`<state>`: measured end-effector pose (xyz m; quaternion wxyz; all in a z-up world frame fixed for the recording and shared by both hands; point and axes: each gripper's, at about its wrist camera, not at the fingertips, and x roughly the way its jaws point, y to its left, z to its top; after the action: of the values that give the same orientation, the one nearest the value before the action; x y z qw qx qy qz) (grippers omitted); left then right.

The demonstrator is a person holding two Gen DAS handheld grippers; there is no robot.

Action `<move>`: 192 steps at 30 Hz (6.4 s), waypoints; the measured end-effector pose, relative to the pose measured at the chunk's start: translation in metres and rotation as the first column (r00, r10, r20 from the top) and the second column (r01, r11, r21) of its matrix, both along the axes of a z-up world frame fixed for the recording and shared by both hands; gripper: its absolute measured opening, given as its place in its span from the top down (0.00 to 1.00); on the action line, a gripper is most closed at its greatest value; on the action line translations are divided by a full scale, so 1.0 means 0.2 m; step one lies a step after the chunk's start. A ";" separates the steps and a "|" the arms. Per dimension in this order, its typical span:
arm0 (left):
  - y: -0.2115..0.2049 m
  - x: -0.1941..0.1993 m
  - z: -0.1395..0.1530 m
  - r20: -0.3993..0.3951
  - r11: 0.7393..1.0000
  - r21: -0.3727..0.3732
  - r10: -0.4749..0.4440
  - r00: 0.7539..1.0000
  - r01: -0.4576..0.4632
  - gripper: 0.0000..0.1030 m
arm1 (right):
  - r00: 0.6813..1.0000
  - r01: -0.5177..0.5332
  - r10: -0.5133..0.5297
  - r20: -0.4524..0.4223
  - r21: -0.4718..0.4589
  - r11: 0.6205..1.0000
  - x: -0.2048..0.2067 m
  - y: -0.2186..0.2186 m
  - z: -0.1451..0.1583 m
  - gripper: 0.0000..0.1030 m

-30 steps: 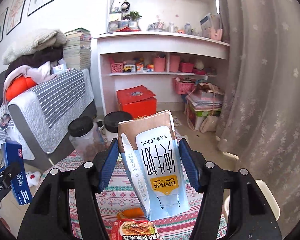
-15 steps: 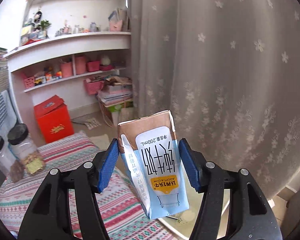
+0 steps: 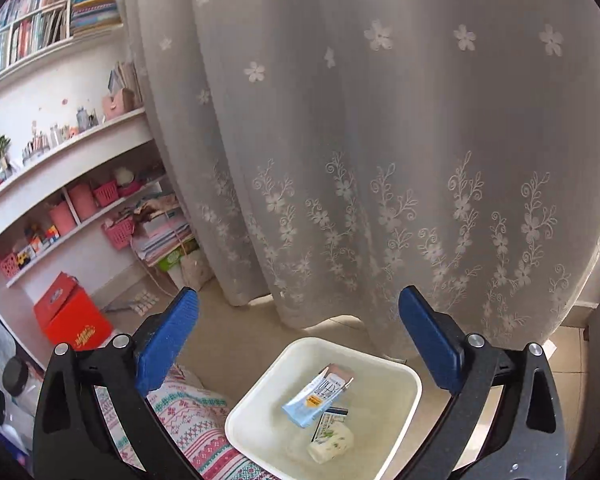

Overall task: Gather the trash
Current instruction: 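Carry the milk carton over the white bin and open the right gripper, then carry the blue carton over the white bin and open the left gripper, then grasp the clear plastic water bottle with the left gripper, then grasp the red noodle cup with the right gripper and lift it while the left gripper holds the bottle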

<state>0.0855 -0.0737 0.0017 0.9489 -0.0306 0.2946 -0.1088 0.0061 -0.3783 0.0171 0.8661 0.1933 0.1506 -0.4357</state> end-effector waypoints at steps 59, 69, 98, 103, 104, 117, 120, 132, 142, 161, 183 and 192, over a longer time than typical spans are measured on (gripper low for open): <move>-0.81 0.26 -0.31 -0.298 0.876 0.104 -0.425 0.855 0.472 0.44 | 0.983 -0.024 -0.014 0.182 0.202 0.979 -0.23 -0.34 0.12 0.07; -1.09 0.01 -0.06 -0.142 0.857 -0.213 -0.501 0.853 0.468 0.39 | 0.961 0.067 -0.078 0.264 0.052 0.996 -0.40 -0.31 0.25 0.07; 0.39 0.02 -0.03 -0.197 0.964 0.161 0.244 0.950 -0.214 0.10 | 0.670 -0.693 0.702 -0.242 0.133 0.708 0.37 0.92 -0.13 0.07; 0.71 0.15 -0.30 -0.406 0.962 0.141 0.271 0.873 -0.233 0.10 | 0.539 -0.733 0.780 -0.319 0.279 0.620 0.50 1.07 -0.28 0.07; 0.76 0.19 -0.38 -0.471 0.960 0.137 0.281 0.836 -0.245 0.10 | 0.518 -0.732 0.789 -0.331 0.306 0.609 0.52 1.09 -0.32 0.07; 1.12 0.32 -0.85 -0.821 0.928 -0.083 0.143 0.552 -0.363 0.10 | 0.384 -0.713 0.807 -0.449 0.410 0.568 0.75 1.27 -0.53 0.07; 1.09 0.32 -0.90 -0.842 0.923 -0.096 0.124 0.524 -0.372 0.10 | 0.359 -0.708 0.800 -0.480 0.418 0.569 0.78 1.30 -0.58 0.07; 1.02 0.30 -0.83 -0.800 0.933 -0.151 0.079 0.595 -0.327 0.42 | 0.325 -0.641 0.823 -0.466 0.531 0.555 0.88 1.23 -0.72 0.07; 1.07 0.24 -0.50 -0.654 0.930 -0.258 0.032 0.756 -0.263 0.42 | 0.294 -0.596 0.913 -0.283 0.692 0.407 0.89 1.18 -0.76 0.07; 1.09 0.23 -0.48 -0.646 0.930 -0.258 0.035 0.762 -0.262 0.42 | 0.245 -0.516 0.953 -0.181 0.808 0.286 0.92 1.24 -0.98 0.06; 1.13 0.23 -0.46 -0.629 0.925 -0.284 0.021 0.777 -0.254 0.42 | 0.332 -0.453 0.943 -0.013 0.875 0.171 0.90 1.03 -1.02 0.07; 1.12 0.24 -0.48 -0.632 0.928 -0.278 0.020 0.775 -0.250 0.42 | 0.266 -0.464 0.964 0.025 0.880 0.106 0.91 1.21 -1.08 0.08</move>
<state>0.1337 0.1513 -0.0934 0.7841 -0.2523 0.5622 -0.0732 0.1882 -0.1353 -0.1984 0.6919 0.2791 0.6457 0.1629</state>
